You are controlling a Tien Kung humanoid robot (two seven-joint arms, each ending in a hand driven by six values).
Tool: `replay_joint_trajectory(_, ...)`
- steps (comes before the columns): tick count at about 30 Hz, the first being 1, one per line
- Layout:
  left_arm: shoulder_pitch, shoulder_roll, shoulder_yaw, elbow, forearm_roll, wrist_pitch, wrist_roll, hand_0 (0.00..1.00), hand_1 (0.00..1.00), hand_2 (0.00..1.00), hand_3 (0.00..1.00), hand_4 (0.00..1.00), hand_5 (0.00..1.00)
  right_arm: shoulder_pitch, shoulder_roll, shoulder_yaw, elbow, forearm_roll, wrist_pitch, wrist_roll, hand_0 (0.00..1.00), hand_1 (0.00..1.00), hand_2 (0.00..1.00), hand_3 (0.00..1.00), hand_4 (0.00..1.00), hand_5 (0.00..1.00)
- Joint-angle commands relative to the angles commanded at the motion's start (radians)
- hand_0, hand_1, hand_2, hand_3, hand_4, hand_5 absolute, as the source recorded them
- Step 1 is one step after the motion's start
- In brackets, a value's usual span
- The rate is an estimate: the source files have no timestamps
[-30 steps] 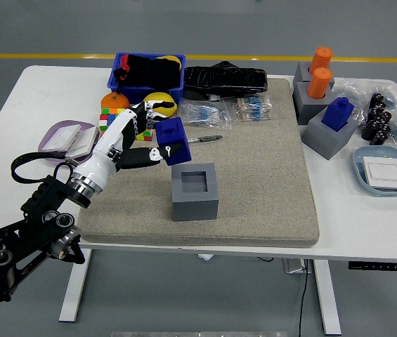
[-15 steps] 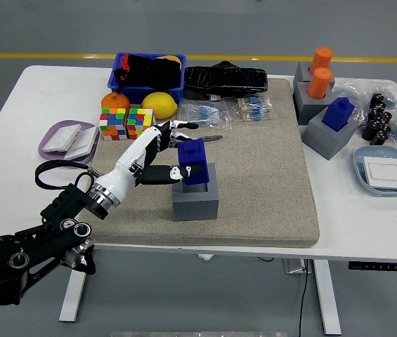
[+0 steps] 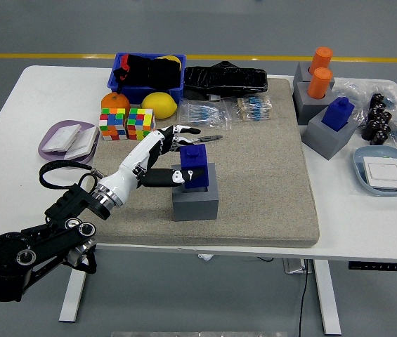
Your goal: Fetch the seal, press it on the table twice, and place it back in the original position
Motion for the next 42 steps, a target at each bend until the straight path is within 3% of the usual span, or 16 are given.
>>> replay_joint_trajectory(22, -0.016, -0.022, 0.025, 0.040, -0.011, 0.007, -0.011, 0.633, 0.446, 0.414, 0.743, 0.654, 0.002, -0.001, 0.001, -0.001, 0.000, 0.000, 0.000, 0.001, 0.790, 0.697, 0.666, 0.657, 0.833, 0.477)
replay_joint_trajectory(42, -0.030, -0.018, 0.055, 0.051, 0.017, 0.014, -0.014, 0.634, 0.445, 0.413, 0.741, 0.655, 0.002, -0.002, 0.003, -0.002, 0.000, 0.005, 0.000, 0.001, 0.790, 0.697, 0.665, 0.657, 0.834, 0.475)
